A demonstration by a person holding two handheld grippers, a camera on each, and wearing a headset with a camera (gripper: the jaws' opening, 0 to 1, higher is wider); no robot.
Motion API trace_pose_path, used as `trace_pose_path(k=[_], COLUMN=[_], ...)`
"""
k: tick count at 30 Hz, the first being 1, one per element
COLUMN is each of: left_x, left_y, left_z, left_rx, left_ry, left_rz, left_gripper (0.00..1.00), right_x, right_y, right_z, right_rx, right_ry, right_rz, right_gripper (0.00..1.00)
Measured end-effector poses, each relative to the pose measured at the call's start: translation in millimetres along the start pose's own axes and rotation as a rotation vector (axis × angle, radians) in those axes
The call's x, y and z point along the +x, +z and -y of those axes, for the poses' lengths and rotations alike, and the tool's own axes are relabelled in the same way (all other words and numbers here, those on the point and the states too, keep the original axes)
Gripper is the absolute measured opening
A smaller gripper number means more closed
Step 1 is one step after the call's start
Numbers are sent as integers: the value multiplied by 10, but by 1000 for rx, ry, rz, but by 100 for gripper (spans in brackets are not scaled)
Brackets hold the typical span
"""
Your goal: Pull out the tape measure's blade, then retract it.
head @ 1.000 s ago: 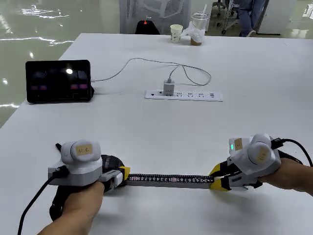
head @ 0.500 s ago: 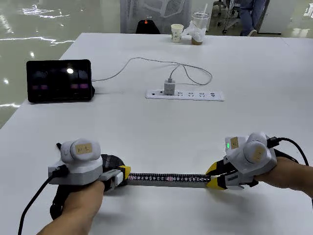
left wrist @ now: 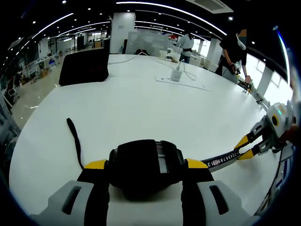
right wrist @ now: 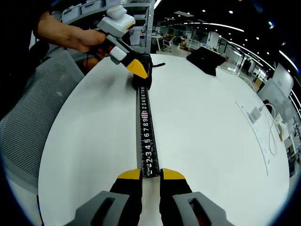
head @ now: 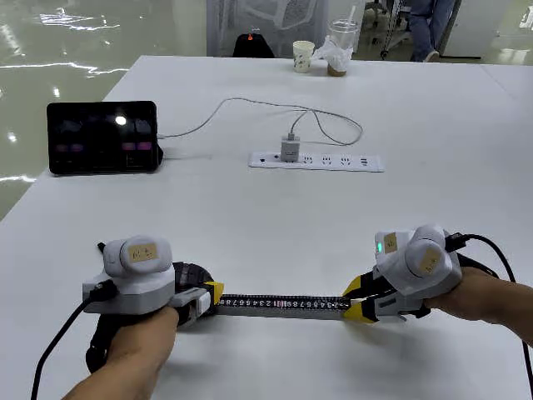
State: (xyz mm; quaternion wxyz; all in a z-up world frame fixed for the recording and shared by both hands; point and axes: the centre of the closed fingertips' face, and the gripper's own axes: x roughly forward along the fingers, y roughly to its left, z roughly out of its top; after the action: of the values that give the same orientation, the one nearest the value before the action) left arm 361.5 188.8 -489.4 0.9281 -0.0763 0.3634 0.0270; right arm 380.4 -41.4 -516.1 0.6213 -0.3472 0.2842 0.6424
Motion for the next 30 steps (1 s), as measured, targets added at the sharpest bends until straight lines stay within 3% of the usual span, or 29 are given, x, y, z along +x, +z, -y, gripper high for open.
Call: trace_pose_path(k=[30], left_x=[7], left_y=[2], left_z=[-6], left_rx=[-6], left_ry=[-7], left_rz=[-4], left_gripper=[56], right_x=[98], right_y=[135], right_z=[-13], right_rx=[-2], right_ry=[4], right_rz=[11], right_gripper=[10])
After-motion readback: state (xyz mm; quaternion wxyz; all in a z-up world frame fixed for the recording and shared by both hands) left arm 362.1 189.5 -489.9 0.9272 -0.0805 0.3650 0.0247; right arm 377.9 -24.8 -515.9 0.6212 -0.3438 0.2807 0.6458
